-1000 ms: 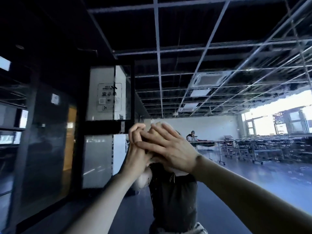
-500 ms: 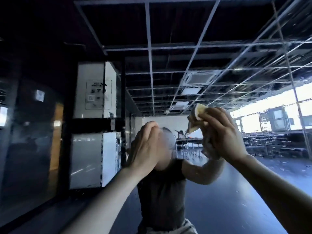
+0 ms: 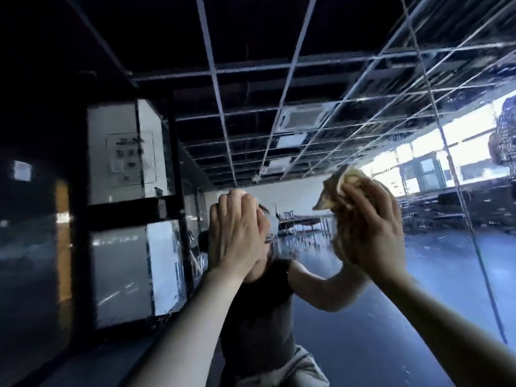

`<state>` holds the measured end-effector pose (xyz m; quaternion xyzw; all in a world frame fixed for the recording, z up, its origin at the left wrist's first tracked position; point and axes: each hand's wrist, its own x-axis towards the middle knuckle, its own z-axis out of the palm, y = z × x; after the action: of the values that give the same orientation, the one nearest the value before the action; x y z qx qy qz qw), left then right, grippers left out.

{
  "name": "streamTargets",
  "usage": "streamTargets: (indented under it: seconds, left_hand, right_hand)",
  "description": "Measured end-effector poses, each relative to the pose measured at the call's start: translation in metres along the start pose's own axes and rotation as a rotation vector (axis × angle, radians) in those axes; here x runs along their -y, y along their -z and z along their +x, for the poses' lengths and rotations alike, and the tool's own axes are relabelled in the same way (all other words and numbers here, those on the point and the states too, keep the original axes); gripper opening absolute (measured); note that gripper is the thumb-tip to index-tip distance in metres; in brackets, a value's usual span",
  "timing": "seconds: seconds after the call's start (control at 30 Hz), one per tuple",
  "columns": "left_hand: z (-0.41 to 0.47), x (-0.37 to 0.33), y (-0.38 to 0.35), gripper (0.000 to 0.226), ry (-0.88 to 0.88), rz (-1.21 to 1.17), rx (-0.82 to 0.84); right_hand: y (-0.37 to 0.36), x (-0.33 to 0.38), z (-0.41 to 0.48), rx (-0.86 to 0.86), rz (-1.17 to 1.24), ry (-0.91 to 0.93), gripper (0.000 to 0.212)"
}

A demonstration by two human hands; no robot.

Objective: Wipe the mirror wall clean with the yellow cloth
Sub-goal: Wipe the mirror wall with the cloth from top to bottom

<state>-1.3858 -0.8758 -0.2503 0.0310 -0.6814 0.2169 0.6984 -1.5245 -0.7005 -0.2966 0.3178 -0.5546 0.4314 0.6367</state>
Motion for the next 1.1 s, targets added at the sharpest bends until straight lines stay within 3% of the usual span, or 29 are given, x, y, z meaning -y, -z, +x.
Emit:
streamTargets:
  seconds: [0.13, 0.2, 0.33, 0.4, 0.6, 0.7, 0.77, 0.87, 0.97, 1.03, 1.1]
  left_hand:
    - [-0.001, -0.004, -0.002, 0.019, -0.098, -0.002, 0.042]
    - [0.000, -0.005, -0.003, 0.019, -0.109, 0.011, 0.046]
    - [-0.001, -0.005, -0.004, 0.012, -0.157, 0.023, 0.034]
    - [-0.002, -0.004, -0.002, 0.011, -0.222, 0.017, 0.055]
    - [-0.003, -0.005, -0.001, 0.019, -0.387, 0.036, 0.125]
    - [0.000, -0.009, -0.001, 0.020, -0.425, 0.019, 0.139]
    - [0.004, -0.013, -0.002, 0.021, -0.416, 0.029, 0.160]
    - [0.008, -0.019, -0.002, 0.023, -0.374, 0.052, 0.185]
    - [0.007, -0.021, -0.003, 0.024, -0.352, 0.057, 0.186]
    - [0.005, -0.019, -0.005, 0.022, -0.348, 0.055, 0.175]
    - [0.003, -0.018, -0.006, 0.020, -0.334, 0.045, 0.155]
  right_hand:
    - [-0.011, 0.038, -0.017, -0.142, -0.045, -0.261, 0.058]
    - [-0.018, 0.057, -0.021, -0.115, -0.088, -0.153, 0.053]
    - [-0.013, 0.047, -0.005, 0.111, 0.030, 0.244, 0.050]
    - [-0.008, 0.030, 0.007, 0.150, 0.015, 0.265, 0.055]
    - [0.011, -0.025, 0.003, -0.162, 0.038, -0.246, 0.047]
    - [0.014, -0.013, 0.004, -0.279, 0.095, -0.502, 0.047]
    - [0.001, 0.014, 0.014, -0.247, -0.022, -0.437, 0.045]
    - [-0.025, 0.041, 0.038, -0.086, -0.030, -0.079, 0.052]
    - [-0.020, 0.024, 0.057, 0.058, -0.014, 0.101, 0.067]
    - [-0.003, -0.005, 0.052, 0.042, -0.030, 0.064, 0.062]
    - [0.018, -0.045, 0.034, -0.072, -0.032, -0.134, 0.049]
